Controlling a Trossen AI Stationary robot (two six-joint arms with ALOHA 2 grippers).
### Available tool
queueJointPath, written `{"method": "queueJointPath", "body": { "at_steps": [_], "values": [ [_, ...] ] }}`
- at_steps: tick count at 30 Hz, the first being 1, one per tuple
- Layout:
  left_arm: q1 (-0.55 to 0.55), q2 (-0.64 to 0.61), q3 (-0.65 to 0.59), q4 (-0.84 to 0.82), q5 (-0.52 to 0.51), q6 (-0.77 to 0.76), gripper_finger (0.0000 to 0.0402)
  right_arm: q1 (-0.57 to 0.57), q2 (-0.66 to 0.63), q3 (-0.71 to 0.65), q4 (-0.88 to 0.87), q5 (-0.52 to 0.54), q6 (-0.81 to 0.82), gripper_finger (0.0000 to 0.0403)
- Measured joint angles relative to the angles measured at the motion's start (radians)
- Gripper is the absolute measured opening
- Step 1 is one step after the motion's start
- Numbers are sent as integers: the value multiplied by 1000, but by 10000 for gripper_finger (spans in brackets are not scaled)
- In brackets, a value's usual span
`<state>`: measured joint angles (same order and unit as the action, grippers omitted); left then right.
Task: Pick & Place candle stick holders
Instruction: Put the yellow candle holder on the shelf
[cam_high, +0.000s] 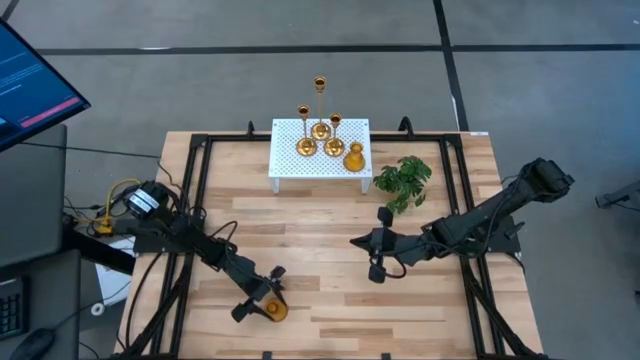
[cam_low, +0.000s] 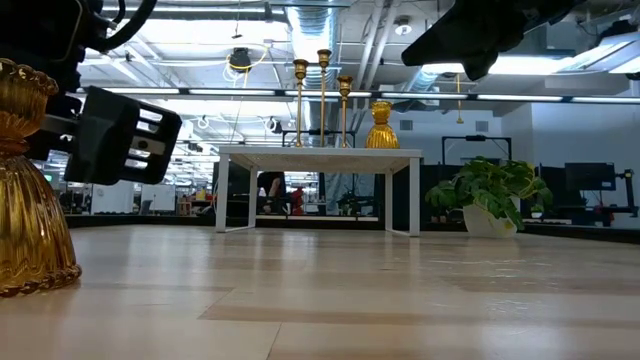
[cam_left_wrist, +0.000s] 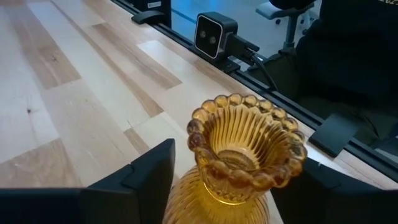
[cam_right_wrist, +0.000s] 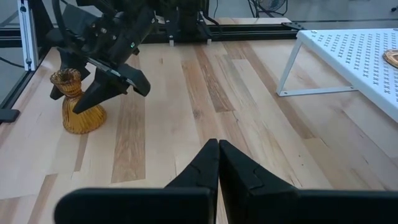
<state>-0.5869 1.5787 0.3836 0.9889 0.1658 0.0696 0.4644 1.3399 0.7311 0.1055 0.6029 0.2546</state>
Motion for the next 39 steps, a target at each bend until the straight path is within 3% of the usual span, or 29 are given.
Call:
{"method": "queueJointPath", "body": {
  "at_steps": [31,39],
  "values": [
    [39,-2,-1,64,0,-80,141,0,0,0,0,0,0,1],
    [67,-2,-1,64,2,-128,145,0,0,0,0,0,0,1]
  ]
}}
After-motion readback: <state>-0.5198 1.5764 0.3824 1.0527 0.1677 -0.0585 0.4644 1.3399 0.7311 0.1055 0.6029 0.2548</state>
